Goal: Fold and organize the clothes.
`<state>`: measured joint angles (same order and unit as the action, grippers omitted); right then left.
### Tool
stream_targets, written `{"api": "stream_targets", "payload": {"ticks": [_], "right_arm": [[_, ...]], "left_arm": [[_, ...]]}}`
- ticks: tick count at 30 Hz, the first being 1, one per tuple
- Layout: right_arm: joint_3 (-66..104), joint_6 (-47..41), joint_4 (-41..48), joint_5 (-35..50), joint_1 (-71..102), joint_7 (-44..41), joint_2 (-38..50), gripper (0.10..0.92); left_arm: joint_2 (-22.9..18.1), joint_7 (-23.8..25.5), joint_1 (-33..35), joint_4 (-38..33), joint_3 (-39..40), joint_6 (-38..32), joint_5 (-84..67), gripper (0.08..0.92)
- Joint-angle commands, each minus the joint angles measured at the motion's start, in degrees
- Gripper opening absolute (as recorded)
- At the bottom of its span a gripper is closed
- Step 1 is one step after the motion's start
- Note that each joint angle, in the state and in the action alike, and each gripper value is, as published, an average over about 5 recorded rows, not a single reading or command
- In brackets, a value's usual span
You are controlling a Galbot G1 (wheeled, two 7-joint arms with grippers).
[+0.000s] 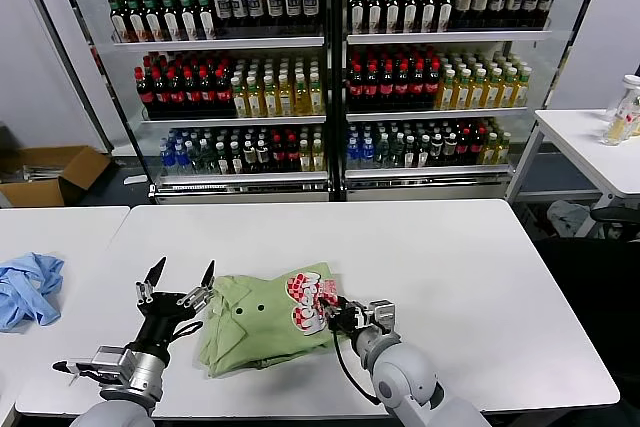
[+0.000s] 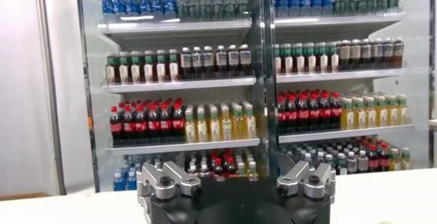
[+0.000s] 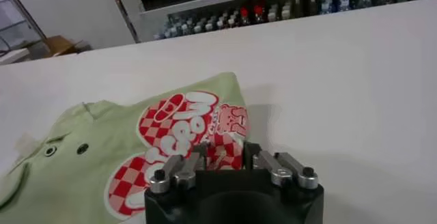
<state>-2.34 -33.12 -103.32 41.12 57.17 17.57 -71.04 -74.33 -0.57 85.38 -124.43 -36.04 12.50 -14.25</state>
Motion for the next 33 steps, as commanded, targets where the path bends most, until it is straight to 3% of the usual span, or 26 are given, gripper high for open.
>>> {"api": "stream_targets", "payload": {"ticks": [1,9,14,22,26,33], "right_arm": [[0.44,-0.04,-1.25,-1.68,-0.39,-1.69,0.43,0.331],[11.43,-0.07,-12.26,-4.85,3.96,-2.74,7.96,0.136],[19.12,0.01,-14.26,-7.31,9.9,-3.56,12.16,0.13],[20.3,0.11,-14.14,-14.45,14.75,-1.86,9.11,0.13],[20.96,0.63,-16.12,-14.98,16.49,-1.42,8.94,0.189],[26.36,3.49,-19.72,-22.35,17.21,-3.51,9.52,0.394]], "left_arm": [[0.46,-0.03,-0.24,0.78,-0.91,-1.04,0.44,0.823],[1.06,0.05,-1.47,3.75,-0.79,-7.23,5.03,0.823],[1.13,0.25,-3.09,6.13,0.32,-10.56,9.04,0.822],[0.25,2.18,-4.92,8.14,1.53,-12.23,10.57,0.823],[-0.25,3.25,-4.65,7.8,1.08,-12.52,10.61,0.822],[-0.59,4.24,-4.41,7.54,0.5,-13.15,10.63,0.823]]}}
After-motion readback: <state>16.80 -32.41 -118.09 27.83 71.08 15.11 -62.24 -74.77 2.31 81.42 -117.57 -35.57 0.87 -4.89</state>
